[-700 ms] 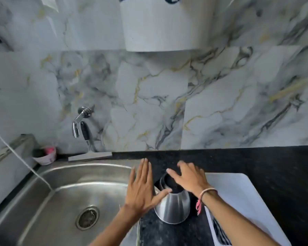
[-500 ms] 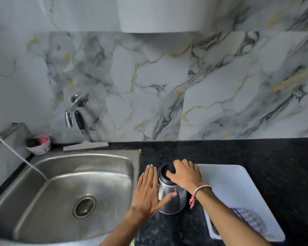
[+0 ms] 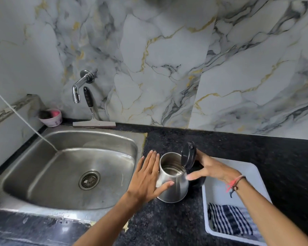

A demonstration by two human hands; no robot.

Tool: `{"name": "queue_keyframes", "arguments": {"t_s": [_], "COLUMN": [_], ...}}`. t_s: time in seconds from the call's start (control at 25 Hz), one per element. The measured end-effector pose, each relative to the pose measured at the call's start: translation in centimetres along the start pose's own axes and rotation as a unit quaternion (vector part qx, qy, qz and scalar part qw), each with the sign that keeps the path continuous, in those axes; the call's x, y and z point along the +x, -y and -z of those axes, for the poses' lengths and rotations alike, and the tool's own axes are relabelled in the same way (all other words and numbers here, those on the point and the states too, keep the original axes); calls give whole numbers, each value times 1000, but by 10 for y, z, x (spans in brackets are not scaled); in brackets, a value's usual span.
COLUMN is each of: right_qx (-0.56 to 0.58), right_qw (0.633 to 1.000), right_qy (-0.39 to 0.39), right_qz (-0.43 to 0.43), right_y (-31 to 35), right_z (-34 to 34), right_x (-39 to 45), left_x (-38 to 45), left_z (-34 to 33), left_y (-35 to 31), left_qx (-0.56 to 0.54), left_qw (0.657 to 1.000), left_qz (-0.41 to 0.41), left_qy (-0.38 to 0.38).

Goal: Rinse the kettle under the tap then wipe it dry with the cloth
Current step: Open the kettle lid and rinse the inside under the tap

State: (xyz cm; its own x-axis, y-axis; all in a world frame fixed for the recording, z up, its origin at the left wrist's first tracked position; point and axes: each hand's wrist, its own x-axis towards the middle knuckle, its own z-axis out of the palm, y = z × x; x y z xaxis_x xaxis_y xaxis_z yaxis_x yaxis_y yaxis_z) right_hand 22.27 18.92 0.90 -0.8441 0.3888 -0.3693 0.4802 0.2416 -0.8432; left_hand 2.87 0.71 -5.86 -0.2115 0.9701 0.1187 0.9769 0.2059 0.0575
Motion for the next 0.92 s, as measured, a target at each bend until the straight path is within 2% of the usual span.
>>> {"name": "queue_keyframes", "arguments": {"t_s": [0.04,0.12,0.2,0.28,0.52,0.68,0.92], "right_qx": [-40,-131,-201,-226,-139,-119,-110], "right_qw": [997,962,921,906,913,915,924], "right_qy": [-66,-234,-316,-339,-365,-364,-348], "right_qz": [6,55,104,115,120,129,117], "right_y": [-4,-13,-23,-28,-3,51,131], "right_z": [-10,-30,-38,-36,-43,-71,-131], "right_x": [5,17,26,31,58,107,221], "left_x": [0,0,0,0,-5,-10,-13], "left_z": [-1,-2,-2,-2,4,27,47], "left_y": [0,0,0,-2,23,95,238], "left_qx": [1,1,6,8,-12,-11,18], "left_qw": [1000,1000,1000,1000,999,998,996], "left_qz": [2,6,10,13,40,48,60], "left_qy": [0,2,0,-4,-27,-47,-58]}}
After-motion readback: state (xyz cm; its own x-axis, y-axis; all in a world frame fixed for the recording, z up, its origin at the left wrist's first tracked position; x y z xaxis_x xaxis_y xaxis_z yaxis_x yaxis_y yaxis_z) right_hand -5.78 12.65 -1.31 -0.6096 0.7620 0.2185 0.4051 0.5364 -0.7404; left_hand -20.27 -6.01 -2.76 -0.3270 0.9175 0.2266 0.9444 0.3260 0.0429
